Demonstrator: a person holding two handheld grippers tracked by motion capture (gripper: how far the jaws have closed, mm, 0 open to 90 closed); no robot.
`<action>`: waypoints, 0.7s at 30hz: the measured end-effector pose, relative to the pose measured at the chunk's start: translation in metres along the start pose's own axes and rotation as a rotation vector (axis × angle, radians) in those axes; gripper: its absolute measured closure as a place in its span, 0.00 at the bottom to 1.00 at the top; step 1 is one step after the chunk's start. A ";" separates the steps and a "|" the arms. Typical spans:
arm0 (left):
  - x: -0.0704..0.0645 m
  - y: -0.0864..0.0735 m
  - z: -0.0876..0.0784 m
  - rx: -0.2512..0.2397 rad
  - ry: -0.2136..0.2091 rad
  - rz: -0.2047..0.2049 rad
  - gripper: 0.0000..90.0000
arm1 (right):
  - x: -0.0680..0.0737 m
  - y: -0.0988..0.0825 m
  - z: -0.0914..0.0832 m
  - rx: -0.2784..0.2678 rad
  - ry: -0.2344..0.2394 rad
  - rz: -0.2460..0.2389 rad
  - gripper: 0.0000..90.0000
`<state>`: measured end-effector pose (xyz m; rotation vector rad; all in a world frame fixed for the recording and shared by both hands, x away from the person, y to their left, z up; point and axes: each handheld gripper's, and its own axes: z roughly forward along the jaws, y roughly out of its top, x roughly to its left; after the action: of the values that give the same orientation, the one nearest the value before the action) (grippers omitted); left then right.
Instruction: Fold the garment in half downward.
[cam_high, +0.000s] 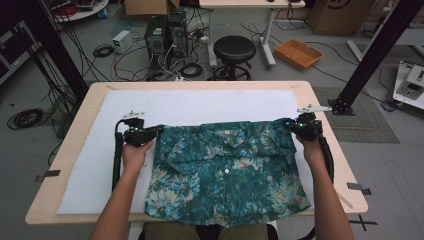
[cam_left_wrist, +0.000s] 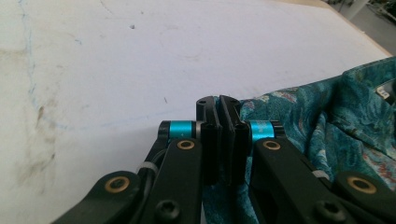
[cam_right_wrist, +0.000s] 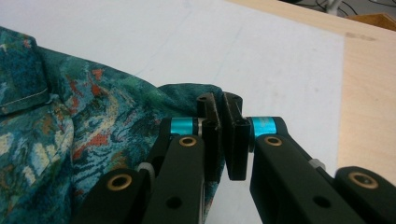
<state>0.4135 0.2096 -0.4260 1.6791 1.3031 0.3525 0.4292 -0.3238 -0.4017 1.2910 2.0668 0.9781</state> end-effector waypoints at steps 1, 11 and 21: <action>0.001 0.002 0.005 0.000 0.006 0.000 0.97 | -0.003 0.002 0.004 0.001 -0.009 0.010 0.97; 0.009 0.006 0.035 0.029 0.034 0.000 0.96 | -0.013 -0.005 0.028 0.021 -0.011 0.070 0.97; 0.006 0.001 0.009 -0.048 0.001 0.024 0.67 | -0.015 -0.009 0.021 -0.004 -0.037 0.141 0.66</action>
<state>0.4232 0.2099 -0.4313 1.6557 1.2666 0.3952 0.4463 -0.3339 -0.4213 1.4586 1.9666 1.0106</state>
